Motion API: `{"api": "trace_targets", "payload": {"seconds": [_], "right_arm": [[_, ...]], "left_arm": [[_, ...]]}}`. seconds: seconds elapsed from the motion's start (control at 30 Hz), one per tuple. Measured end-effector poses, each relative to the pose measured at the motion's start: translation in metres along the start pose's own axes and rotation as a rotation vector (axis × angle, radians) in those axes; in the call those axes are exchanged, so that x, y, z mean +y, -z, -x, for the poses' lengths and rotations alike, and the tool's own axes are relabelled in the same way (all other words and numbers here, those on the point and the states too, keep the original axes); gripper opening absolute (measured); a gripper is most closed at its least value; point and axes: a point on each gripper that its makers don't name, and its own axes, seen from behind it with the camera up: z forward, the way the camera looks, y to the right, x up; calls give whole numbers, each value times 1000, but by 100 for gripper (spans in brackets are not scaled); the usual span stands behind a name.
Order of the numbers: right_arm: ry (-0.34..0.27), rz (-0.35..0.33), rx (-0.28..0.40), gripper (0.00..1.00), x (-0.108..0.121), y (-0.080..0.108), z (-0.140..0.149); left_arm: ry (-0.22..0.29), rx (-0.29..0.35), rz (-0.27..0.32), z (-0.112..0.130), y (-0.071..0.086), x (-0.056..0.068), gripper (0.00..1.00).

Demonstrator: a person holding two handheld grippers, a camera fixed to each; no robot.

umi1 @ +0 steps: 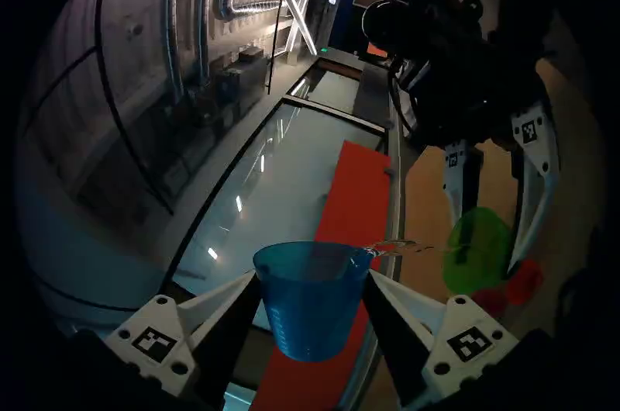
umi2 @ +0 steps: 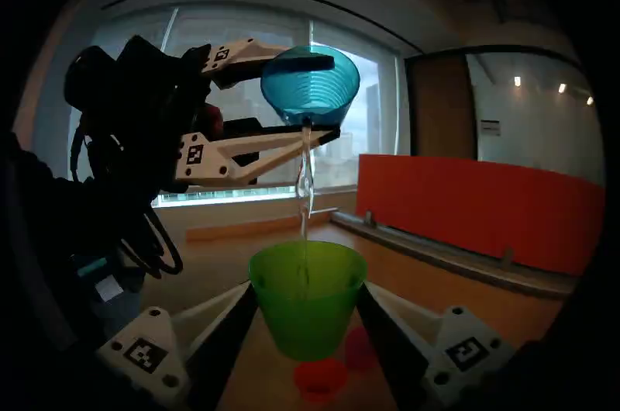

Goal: Pour water

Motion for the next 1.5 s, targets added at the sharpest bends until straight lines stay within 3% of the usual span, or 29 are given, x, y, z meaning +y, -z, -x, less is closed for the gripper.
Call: {"api": "trace_targets", "payload": {"seconds": [0.9, 1.5], "right_arm": [[10, 5, 7, 88, 1, 4, -3], [11, 10, 13, 88, 2, 6, -5]], "left_arm": [[-124, 9, -25, -11, -1, -14, 85], [-203, 14, -30, -19, -5, -15, 85]]}}
